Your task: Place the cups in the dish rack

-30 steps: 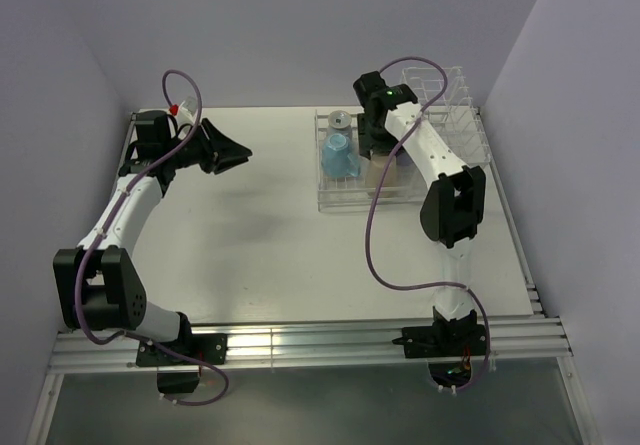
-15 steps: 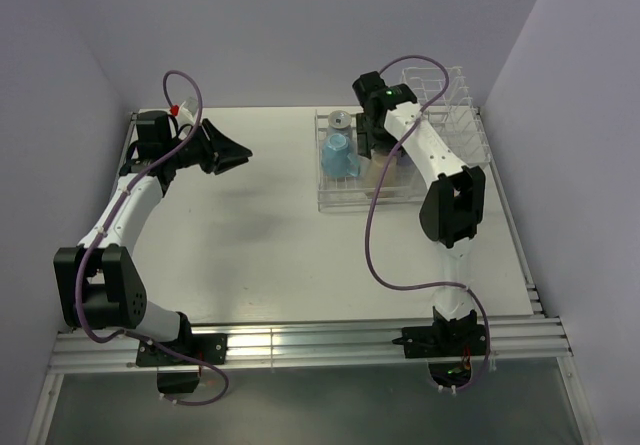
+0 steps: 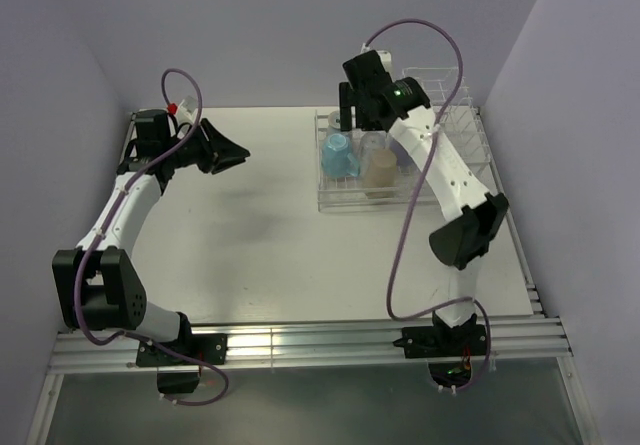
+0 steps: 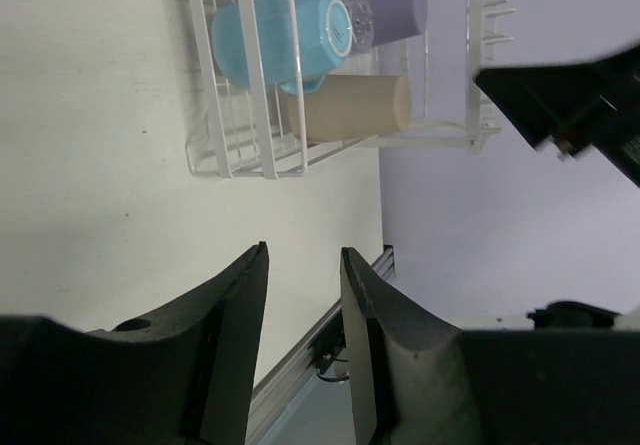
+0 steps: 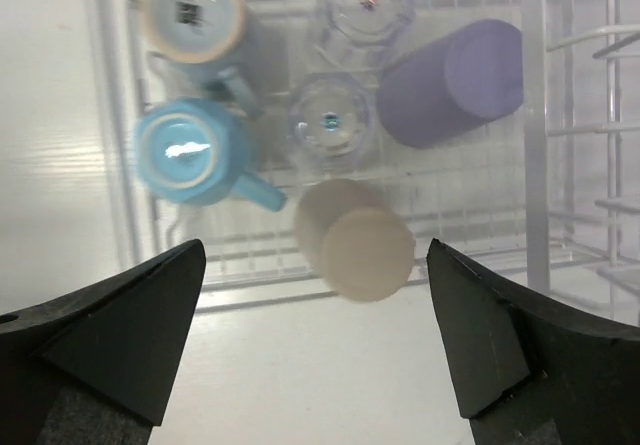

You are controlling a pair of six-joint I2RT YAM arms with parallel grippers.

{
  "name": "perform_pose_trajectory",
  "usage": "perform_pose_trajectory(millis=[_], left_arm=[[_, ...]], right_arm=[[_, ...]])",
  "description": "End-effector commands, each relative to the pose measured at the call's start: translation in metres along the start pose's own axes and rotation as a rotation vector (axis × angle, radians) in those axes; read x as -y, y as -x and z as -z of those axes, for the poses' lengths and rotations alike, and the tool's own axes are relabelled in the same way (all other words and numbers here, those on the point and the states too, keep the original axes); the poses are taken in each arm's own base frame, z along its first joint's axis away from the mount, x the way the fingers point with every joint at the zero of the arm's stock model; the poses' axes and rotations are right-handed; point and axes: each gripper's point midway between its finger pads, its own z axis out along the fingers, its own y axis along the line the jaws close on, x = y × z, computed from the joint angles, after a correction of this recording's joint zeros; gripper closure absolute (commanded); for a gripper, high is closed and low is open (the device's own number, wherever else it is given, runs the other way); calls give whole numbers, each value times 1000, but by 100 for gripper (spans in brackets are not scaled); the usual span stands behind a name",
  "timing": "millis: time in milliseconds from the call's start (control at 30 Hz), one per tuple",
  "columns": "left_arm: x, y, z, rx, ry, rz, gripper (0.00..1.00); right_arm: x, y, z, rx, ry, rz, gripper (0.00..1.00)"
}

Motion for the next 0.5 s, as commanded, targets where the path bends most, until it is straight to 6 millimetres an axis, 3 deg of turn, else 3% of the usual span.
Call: perform_pose_trajectory(millis=[0, 67, 100, 133, 167, 200, 233, 300, 467], left_arm=[[23, 9, 18, 67, 14, -139, 59], [33, 8, 31, 107, 27, -194, 58], [33, 7, 35, 121, 40, -224, 57], [41, 3, 44, 143, 45, -246, 56], [43, 4, 49, 172, 61, -268, 54], [45, 1, 52, 181, 66, -292, 51], [55, -2, 62, 209, 59, -330, 50], [58, -2, 71, 256, 89, -371, 45], [72, -11, 88, 325, 82, -446, 41]], right_arm=[[-7, 27, 78, 208, 119, -62, 0], [-22, 29, 106, 278, 222, -90, 0], [-16, 15, 126, 303, 278, -100, 0], [-25, 24, 148, 395, 361, -134, 0], [-28, 16, 159, 416, 426, -141, 0], [-15, -3, 175, 443, 475, -171, 0], [-11, 1, 191, 509, 527, -211, 0], [8, -23, 203, 552, 564, -244, 0], [48, -46, 227, 676, 586, -302, 0]])
